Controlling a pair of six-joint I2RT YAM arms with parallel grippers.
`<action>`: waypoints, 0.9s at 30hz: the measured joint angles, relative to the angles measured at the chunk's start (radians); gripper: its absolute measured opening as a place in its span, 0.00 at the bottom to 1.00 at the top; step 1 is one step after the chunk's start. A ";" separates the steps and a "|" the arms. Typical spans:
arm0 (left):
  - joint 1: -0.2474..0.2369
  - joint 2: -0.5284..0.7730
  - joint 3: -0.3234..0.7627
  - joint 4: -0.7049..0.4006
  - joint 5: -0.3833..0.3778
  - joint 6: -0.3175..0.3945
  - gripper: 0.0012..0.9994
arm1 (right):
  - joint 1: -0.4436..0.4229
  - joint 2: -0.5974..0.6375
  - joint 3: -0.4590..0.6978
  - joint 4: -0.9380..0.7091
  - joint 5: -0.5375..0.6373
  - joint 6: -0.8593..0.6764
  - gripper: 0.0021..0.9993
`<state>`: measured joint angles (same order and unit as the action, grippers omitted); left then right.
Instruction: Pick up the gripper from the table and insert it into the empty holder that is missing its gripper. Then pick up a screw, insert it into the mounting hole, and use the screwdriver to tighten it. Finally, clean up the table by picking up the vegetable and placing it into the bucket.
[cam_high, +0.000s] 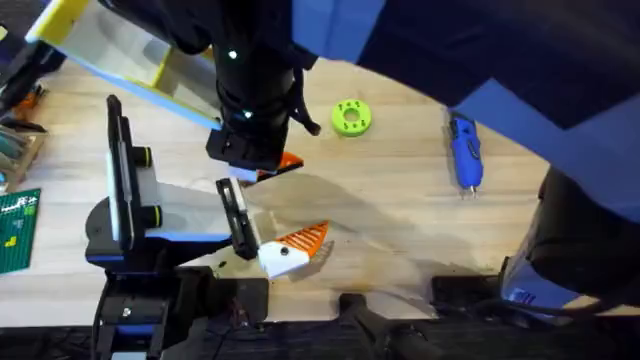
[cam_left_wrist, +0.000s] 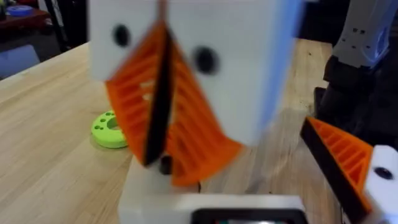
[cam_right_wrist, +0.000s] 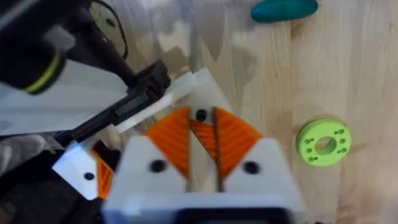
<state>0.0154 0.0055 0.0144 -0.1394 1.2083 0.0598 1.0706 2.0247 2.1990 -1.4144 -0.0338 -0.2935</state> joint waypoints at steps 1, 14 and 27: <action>0.000 0.000 0.000 0.000 0.000 0.001 0.99 | 0.000 0.000 0.000 0.000 0.000 -0.001 0.22; 0.000 0.000 0.000 0.000 0.001 0.001 0.99 | -0.010 0.000 0.002 -0.007 0.023 -0.014 0.95; 0.000 0.000 0.000 0.000 0.001 0.004 0.99 | -0.099 -0.008 0.002 0.003 0.017 0.003 0.95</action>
<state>0.0154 0.0055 0.0143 -0.1392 1.2091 0.0639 0.9721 2.0166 2.2013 -1.4109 -0.0166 -0.2909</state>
